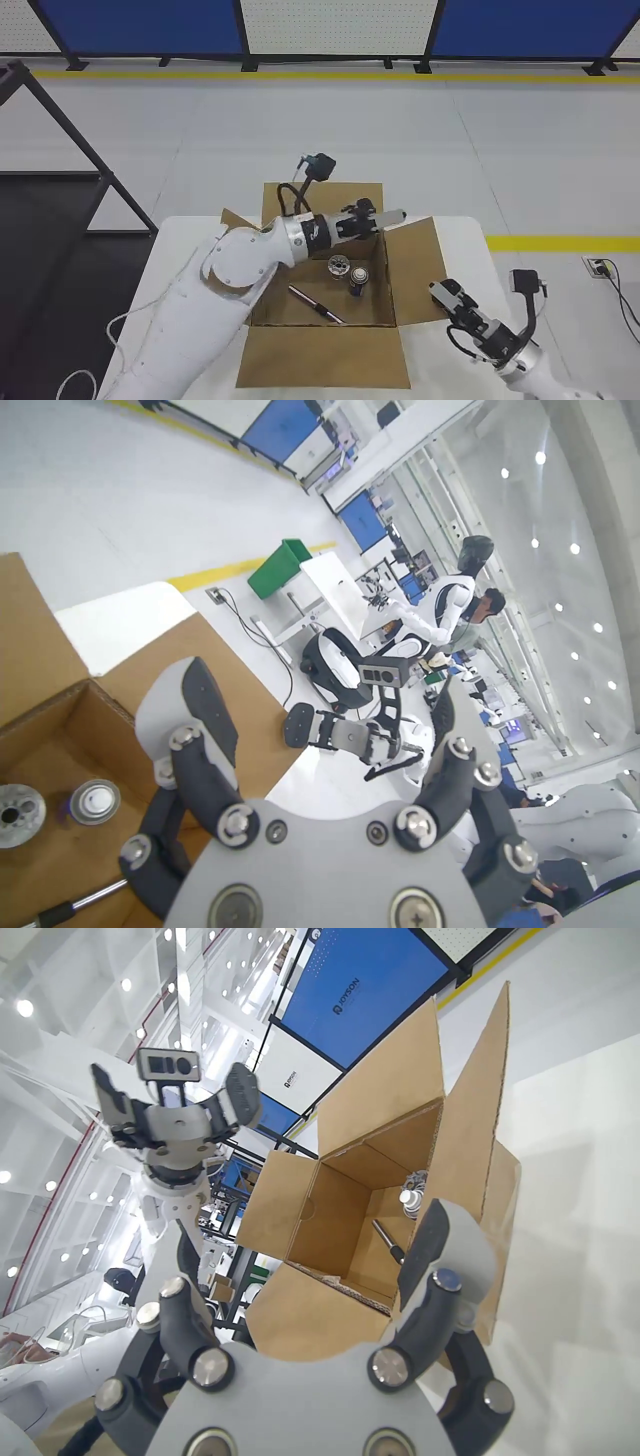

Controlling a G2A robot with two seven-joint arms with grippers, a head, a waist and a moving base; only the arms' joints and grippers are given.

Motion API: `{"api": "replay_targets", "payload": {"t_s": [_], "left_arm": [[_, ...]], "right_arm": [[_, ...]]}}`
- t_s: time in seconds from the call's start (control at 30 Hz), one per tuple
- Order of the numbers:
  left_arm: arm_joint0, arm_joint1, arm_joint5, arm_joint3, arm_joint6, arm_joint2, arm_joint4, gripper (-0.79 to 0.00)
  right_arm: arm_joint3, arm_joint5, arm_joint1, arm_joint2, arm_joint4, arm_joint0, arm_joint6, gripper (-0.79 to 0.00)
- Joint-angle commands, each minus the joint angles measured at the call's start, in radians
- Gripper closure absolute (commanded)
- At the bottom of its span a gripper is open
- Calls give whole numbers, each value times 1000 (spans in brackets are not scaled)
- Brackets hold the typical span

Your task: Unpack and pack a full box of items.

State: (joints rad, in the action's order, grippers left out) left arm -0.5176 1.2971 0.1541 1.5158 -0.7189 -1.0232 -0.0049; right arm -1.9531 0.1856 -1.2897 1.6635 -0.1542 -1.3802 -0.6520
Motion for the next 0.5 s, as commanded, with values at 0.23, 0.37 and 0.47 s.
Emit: {"api": "replay_targets", "payload": {"t_s": [0.23, 0.37, 0.47], "left_arm": [[-338, -64, -32, 416, 12, -280, 99, -785], [-338, -64, -32, 416, 12, -280, 99, -785], [-338, -64, -32, 416, 12, -280, 99, -785]], "right_arm": [[-8, -53, 2, -48, -38, 25, 19, -785], [-8, -53, 2, -48, -38, 25, 19, -785], [-8, -53, 2, -48, -38, 25, 19, -785]]}}
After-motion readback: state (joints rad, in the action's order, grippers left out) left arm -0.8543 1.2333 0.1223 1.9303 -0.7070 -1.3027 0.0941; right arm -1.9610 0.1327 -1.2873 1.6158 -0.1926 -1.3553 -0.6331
